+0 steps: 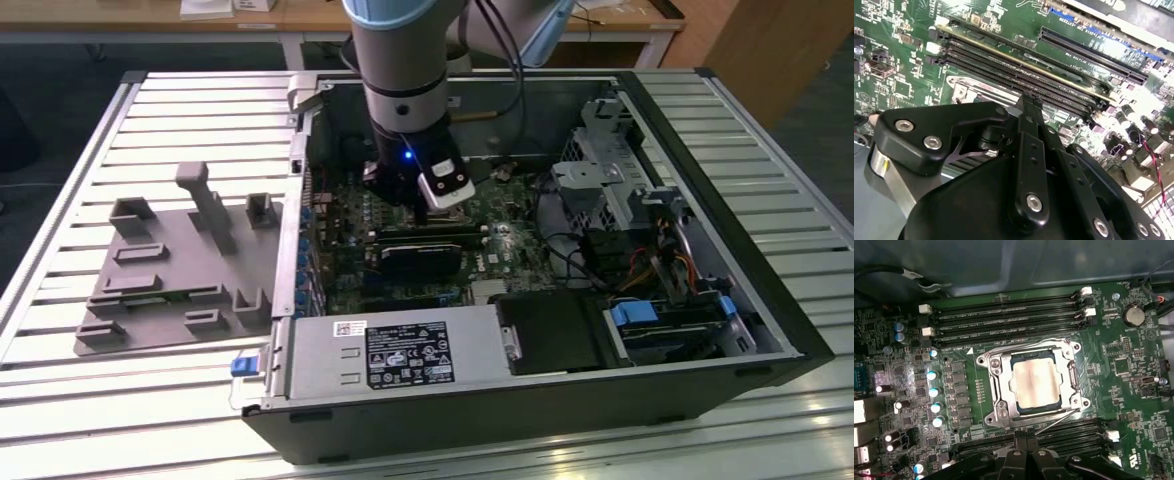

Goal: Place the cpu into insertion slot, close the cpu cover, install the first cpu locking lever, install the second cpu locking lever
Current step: 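Install the second cpu locking lever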

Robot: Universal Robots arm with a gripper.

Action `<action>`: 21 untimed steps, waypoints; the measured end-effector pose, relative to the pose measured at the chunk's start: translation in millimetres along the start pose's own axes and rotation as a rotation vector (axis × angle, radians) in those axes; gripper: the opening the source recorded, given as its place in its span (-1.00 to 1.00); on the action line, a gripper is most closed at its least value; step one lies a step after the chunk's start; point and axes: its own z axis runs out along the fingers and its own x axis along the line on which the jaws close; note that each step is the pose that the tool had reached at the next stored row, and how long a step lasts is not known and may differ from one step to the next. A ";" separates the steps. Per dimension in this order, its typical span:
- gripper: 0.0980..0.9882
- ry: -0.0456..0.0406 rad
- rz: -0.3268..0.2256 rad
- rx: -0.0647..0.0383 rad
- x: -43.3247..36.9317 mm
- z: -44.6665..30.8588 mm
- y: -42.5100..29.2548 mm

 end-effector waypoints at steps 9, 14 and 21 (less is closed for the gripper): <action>-0.99 0.0124 0.007 -0.074 2.6 4.5 -9.6; -0.99 0.0171 0.008 -0.100 6.9 8.2 -13.4; -0.99 0.0181 0.009 -0.107 9.3 9.6 -19.8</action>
